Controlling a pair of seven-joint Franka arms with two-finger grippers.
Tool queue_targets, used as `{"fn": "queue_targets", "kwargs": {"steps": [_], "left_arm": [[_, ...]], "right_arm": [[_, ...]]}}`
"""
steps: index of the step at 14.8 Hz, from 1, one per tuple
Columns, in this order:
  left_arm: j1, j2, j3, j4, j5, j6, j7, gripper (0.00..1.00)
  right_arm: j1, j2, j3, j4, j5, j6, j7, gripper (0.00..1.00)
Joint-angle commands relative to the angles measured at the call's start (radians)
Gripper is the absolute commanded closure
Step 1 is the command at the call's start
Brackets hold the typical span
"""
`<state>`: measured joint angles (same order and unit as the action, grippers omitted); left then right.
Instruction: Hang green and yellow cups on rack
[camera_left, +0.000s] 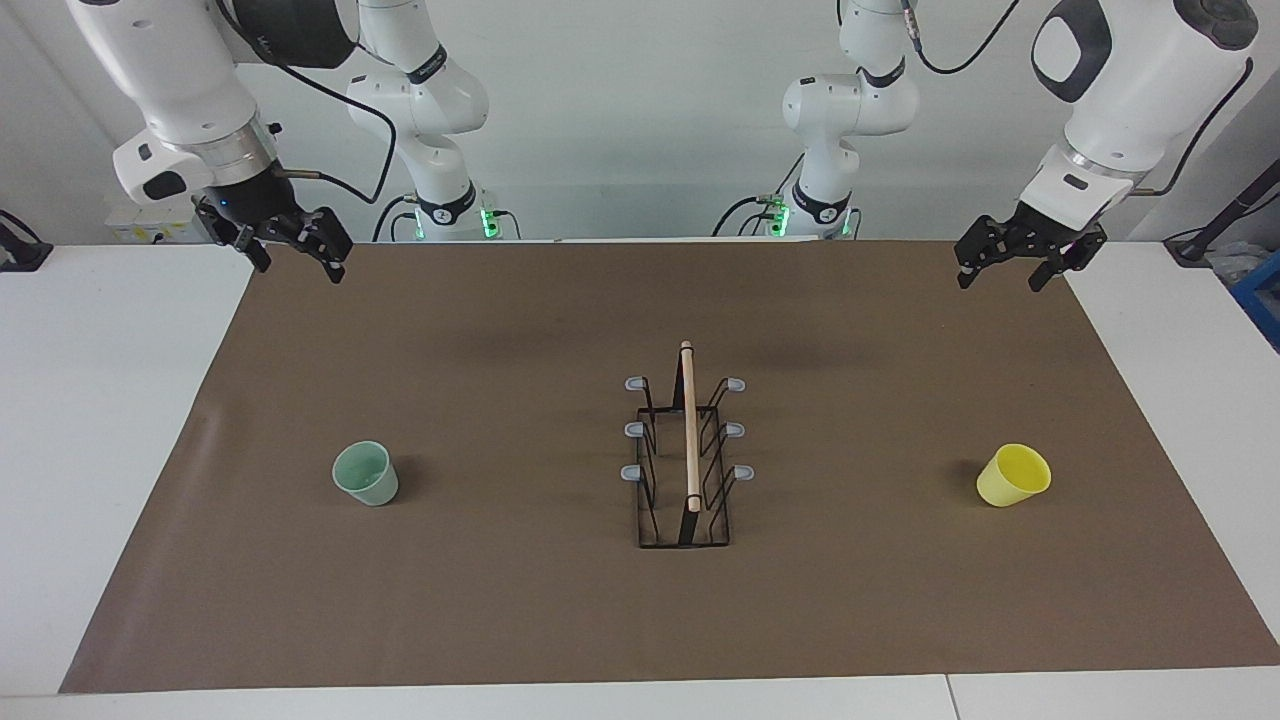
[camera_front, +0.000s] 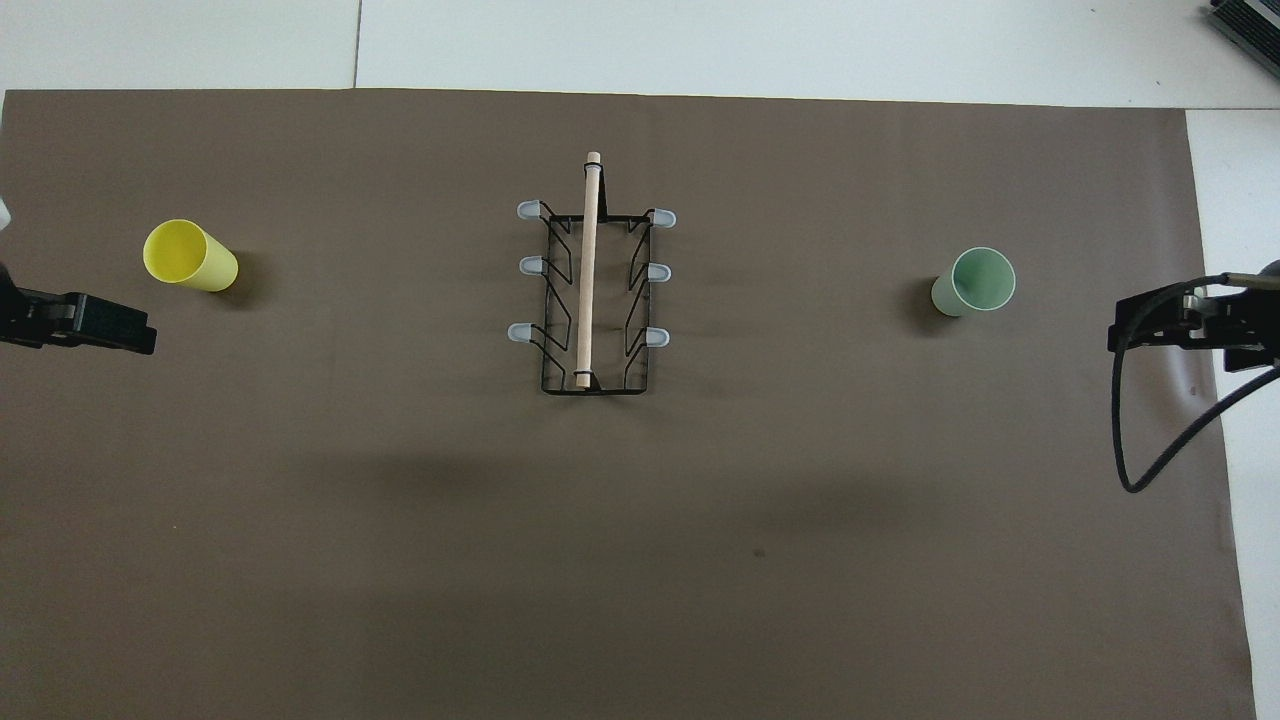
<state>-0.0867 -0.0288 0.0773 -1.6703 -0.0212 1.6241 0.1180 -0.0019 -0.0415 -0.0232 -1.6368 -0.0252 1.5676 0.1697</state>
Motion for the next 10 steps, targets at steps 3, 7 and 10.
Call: {"fn": "queue_targets", "kwargs": {"steps": [3,7,10], "left_arm": [[0.002,-0.016,-0.002,-0.009,0.015,0.000,-0.004,0.00],[0.002,-0.022,-0.001,-0.008,0.014,-0.018,-0.020,0.00],[0.002,-0.016,0.004,-0.002,0.014,-0.003,-0.021,0.00]], "right_arm": [[0.011,-0.009,-0.006,-0.006,0.001,-0.012,-0.019,0.00],[0.013,-0.020,-0.006,-0.029,0.008,-0.001,-0.019,0.00],[0.011,-0.012,-0.008,-0.043,0.013,0.041,-0.019,0.00]]}}
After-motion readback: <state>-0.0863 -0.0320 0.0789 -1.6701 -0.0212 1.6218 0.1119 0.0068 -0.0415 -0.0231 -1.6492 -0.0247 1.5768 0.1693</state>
